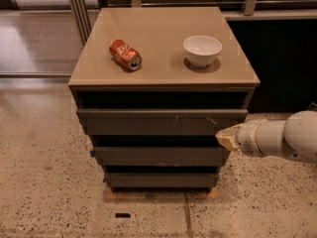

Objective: Open top drawer

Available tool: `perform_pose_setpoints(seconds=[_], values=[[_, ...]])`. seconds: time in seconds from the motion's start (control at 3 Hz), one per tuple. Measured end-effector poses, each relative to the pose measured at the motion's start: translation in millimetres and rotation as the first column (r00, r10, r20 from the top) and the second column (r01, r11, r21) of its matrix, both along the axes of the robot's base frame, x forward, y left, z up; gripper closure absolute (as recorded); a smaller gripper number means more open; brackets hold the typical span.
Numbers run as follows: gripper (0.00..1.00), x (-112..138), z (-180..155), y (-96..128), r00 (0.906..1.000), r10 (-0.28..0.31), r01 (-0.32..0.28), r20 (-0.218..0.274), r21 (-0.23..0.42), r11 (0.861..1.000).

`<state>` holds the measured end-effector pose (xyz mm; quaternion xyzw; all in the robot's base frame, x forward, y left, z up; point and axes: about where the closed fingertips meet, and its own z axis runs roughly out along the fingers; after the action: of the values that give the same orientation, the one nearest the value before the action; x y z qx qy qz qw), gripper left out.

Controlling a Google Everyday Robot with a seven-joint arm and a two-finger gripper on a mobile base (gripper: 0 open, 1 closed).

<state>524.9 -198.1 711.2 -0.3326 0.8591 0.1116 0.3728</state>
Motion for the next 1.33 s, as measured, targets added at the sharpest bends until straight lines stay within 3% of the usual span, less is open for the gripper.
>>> perform_pose_setpoints(seconds=[0.33,0.67,1.0,1.33], values=[[1.0,21.0,8.8,-6.8,0.9955,-0.052,0.052,0.079,0.002,0.999],[1.0,17.9,6.8,-4.6,0.9954,-0.056,0.055,0.078,0.01,0.998],[1.0,31.1,-2.3,-5.1,0.9907,-0.087,0.083,0.105,0.036,0.996],[1.0,55.8,-16.0,3.5,0.9909,-0.074,0.069,0.112,0.053,0.996]])
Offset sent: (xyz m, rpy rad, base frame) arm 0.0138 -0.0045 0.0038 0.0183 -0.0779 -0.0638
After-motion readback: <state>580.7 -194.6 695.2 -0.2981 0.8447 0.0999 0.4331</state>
